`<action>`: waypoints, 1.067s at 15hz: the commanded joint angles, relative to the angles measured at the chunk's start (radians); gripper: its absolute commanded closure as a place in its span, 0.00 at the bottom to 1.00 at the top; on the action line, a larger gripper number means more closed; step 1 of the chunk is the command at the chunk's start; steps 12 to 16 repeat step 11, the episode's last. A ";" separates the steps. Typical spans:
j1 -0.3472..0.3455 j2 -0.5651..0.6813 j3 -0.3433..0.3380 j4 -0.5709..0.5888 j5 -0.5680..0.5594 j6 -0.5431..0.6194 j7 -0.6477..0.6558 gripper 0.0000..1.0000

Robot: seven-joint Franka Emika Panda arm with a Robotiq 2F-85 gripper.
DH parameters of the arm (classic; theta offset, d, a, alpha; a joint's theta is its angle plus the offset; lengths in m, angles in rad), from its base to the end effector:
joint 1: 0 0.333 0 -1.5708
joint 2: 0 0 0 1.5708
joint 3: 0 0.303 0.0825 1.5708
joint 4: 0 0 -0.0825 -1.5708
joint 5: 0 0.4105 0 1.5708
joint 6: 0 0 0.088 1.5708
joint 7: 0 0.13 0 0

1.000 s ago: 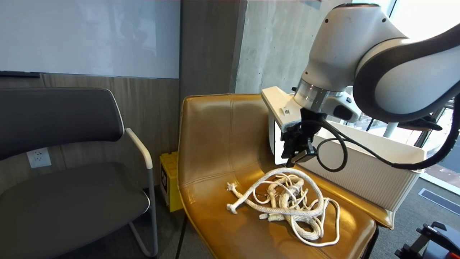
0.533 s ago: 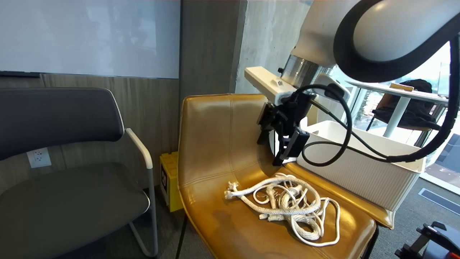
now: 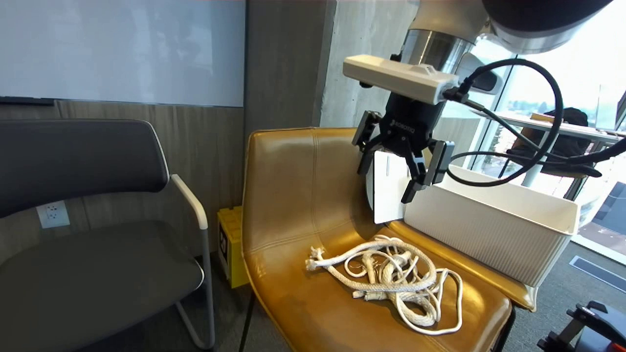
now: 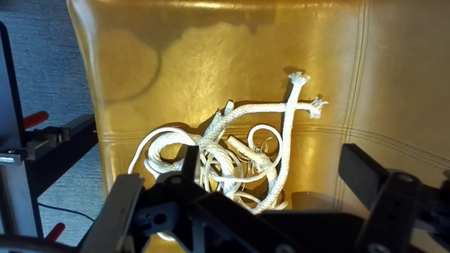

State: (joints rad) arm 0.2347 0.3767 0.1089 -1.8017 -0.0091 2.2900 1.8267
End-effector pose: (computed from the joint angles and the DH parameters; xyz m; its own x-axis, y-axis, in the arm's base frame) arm 0.6363 0.2233 0.2998 0.0863 -0.9945 -0.0602 -0.9916 -0.0799 -0.1016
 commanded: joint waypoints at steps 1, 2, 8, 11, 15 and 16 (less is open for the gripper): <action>0.013 -0.006 -0.013 0.003 0.003 -0.007 -0.017 0.00; 0.013 -0.008 -0.013 0.003 0.001 -0.010 -0.024 0.00; 0.013 -0.008 -0.013 0.003 0.000 -0.013 -0.034 0.00; 0.013 -0.008 -0.013 0.003 0.000 -0.013 -0.034 0.00; 0.013 -0.008 -0.013 0.003 0.000 -0.013 -0.034 0.00; 0.013 -0.008 -0.013 0.003 0.000 -0.013 -0.034 0.00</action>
